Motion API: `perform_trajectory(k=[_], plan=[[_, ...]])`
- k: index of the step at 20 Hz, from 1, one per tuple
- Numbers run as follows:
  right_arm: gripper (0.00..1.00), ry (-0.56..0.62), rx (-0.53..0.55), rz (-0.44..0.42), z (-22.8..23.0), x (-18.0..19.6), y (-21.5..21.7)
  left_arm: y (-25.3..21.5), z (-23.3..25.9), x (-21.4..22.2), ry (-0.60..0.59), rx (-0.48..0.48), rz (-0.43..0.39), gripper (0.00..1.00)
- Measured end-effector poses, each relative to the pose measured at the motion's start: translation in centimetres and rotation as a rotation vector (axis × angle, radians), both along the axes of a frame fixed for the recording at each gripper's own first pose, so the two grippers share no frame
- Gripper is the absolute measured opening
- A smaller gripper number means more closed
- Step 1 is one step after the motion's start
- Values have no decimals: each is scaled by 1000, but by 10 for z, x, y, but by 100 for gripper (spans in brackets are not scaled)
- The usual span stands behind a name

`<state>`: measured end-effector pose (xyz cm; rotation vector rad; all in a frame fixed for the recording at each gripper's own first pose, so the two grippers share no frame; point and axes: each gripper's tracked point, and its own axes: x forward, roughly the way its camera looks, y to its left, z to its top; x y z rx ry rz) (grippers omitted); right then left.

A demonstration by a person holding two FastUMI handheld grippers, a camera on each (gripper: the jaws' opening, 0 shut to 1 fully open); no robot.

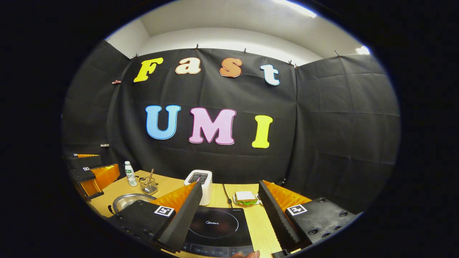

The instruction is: First push the handle of the pot to place it horizontally, then grasp the pot with both hands and set it on the induction cooktop.

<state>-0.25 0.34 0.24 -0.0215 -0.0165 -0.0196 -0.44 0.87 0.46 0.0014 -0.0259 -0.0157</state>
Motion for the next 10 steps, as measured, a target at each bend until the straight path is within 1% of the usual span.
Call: perform_trajectory(k=[1,2,4,6,8,9,10], plan=[[98,-1,-2,2,1,0,0,-1,2,-1,-5,-2,-8,92],[98,-1,-3,5,1,1,1,-1,2,-1,-9,-2,-13,85],[98,-1,-6,9,-1,1,3,-2,4,-3,-13,10,-19,67],[98,4,-10,15,-2,1,5,-4,1,-3,1,44,-29,46],[98,8,-12,18,-4,2,7,2,-4,-4,29,103,-13,22],[98,9,-11,20,-4,3,7,-3,-7,-5,43,123,-33,16],[98,10,-9,22,-5,3,8,-10,-11,-5,59,137,-59,5]])
